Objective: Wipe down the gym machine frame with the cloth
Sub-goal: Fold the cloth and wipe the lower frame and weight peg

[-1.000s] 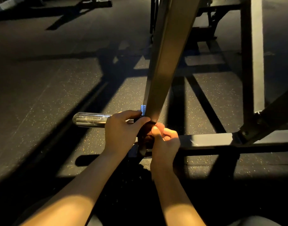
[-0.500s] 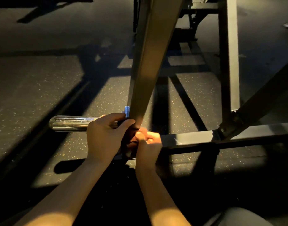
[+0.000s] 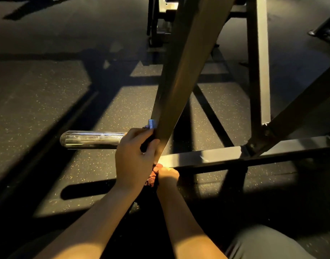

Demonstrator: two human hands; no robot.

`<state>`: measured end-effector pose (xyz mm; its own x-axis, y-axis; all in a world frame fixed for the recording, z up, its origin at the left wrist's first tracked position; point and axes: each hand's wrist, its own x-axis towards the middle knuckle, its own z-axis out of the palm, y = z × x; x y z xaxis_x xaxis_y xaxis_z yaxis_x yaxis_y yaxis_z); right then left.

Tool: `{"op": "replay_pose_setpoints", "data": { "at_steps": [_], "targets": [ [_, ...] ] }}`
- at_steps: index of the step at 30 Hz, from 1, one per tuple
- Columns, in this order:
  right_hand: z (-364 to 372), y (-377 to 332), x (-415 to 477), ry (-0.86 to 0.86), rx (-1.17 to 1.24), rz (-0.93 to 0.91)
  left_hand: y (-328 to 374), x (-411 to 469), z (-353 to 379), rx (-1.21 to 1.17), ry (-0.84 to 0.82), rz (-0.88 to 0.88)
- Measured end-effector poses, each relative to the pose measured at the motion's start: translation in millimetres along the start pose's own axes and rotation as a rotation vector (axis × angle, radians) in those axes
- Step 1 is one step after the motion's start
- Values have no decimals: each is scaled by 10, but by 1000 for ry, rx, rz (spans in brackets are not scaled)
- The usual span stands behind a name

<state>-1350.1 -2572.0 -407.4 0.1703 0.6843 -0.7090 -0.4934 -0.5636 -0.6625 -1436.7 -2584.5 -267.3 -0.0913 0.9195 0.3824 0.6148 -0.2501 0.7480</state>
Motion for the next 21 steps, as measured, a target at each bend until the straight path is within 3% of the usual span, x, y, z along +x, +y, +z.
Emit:
{"op": "replay_pose_setpoints", "data": {
  "at_steps": [8, 13, 15, 18, 21],
  "targets": [
    [-158, -853, -778, -37, -148, -373, 46, -15, 74, -129, 3, -127],
    [-381, -649, -574, 97, -423, -372, 12, -129, 101, -181, -15, -115],
    [-600, -624, -385, 189, -504, -290, -51, -166, 136, -108, -45, -89],
    [-1001, -720, -102, 293, -420, -204, -25, -282, 211, -62, -48, -116],
    [-1275, -975, 56, 376, -411, -230, 100, -365, 334, -6, -10, -159]
  ]
}}
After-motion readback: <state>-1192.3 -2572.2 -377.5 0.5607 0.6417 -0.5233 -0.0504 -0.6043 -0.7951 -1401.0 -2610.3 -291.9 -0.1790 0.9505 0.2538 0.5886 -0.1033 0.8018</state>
